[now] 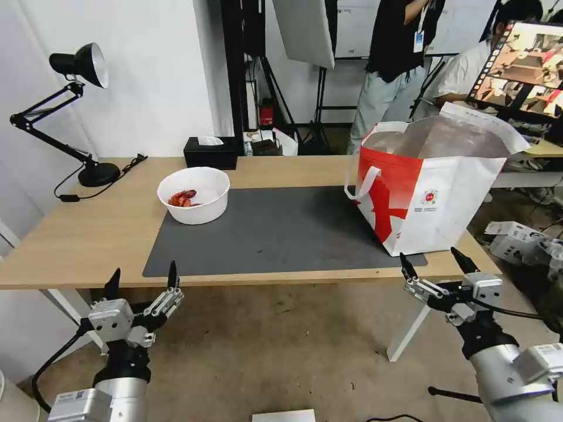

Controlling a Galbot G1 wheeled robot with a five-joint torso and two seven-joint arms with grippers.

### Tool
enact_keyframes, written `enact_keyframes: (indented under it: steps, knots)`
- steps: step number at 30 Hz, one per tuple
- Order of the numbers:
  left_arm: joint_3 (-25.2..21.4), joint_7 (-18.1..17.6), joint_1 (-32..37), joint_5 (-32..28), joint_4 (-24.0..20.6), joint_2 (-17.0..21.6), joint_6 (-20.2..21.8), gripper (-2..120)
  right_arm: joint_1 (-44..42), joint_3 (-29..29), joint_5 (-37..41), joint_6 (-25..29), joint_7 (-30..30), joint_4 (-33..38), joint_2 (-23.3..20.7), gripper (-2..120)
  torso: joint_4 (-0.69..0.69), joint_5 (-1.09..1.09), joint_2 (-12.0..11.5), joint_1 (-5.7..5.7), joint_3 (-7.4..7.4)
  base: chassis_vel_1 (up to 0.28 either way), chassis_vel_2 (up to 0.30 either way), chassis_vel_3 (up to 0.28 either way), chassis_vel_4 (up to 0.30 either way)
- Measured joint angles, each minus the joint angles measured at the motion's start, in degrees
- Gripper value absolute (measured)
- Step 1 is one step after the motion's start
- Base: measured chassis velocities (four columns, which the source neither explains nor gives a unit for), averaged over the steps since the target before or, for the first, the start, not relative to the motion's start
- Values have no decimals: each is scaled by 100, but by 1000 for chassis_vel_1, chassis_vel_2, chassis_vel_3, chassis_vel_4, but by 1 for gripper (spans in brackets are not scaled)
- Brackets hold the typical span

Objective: Pick up the trash from the table and place it into the takeout bag.

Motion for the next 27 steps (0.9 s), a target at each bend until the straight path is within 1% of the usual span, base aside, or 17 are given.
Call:
enact_keyframes:
  steps: [6,8,9,11,12,14,15,16,18,19,20,22,23,24,25,26,27]
  knots:
    - [-17,7,-40,-173,0,64,112,100,20,-10,15,-8,14,3,13,100,0,0,0,0,0,0,0,0,0]
    - [-86,7,-147,-426,0,223,288,100,66,-53,33,-31,21,-11,-7,100,0,0,0,0,0,0,0,0,0]
    - [-86,7,-147,-426,0,223,288,100,66,-53,33,-31,21,-11,-7,100,0,0,0,0,0,0,0,0,0]
    - [-210,-31,-330,-820,0,470,505,100,142,-142,55,-48,21,-65,-99,100,-1,0,0,0,0,0,0,0,0]
    - [-210,-31,-330,-820,0,470,505,100,142,-142,55,-48,21,-65,-99,100,-1,0,0,0,0,0,0,0,0]
    - [-364,-209,-651,-1284,0,862,696,100,212,-233,70,-60,3,-123,-184,100,0,-1,0,0,0,0,0,0,0]
    - [-364,-209,-651,-1284,0,862,696,100,212,-233,70,-60,3,-123,-184,100,0,-1,0,0,0,0,0,0,0]
    - [-410,-248,-768,-1428,0,995,744,100,229,-250,72,-62,-3,-140,-201,100,0,-1,0,0,1,0,0,0,0]
    - [-566,-393,-1247,-1977,143,1434,967,100,275,-282,82,-68,-13,-202,-272,100,0,-1,0,0,1,0,0,0,0]
    - [-566,-393,-1247,-1977,143,1434,967,100,275,-282,82,-68,-13,-202,-272,100,0,-1,0,0,1,0,0,0,0]
    - [-604,-446,-1424,-2166,219,1579,1038,100,286,-285,84,-69,-16,-222,-299,100,0,-2,0,0,1,0,0,0,0]
    - [-632,-536,-1916,-2608,504,2080,1155,100,285,-285,100,-71,-26,-243,-329,100,-1,-1,-1,1,1,0,0,0,0]
    - [-632,-536,-1916,-2608,504,2080,1155,100,285,-285,100,-71,-26,-243,-329,100,-1,-1,-1,1,1,0,0,0,0]
    - [-629,-552,-2087,-2730,616,2252,1180,100,283,-284,112,-71,-34,-244,-337,100,-1,-1,0,1,1,0,0,0,0]
    - [-577,-560,-2415,-2964,850,2562,1243,100,277,-284,121,-72,-44,-246,-337,100,-1,0,0,0,1,0,0,0,0]
    - [-513,-569,-2685,-3144,1058,2776,1293,100,275,-283,125,-72,-48,-246,-331,100,0,-2,0,0,1,0,0,0,0]
    - [-513,-569,-2685,-3144,1058,2776,1293,100,275,-283,125,-72,-48,-246,-331,100,0,-2,0,0,1,0,0,0,0]
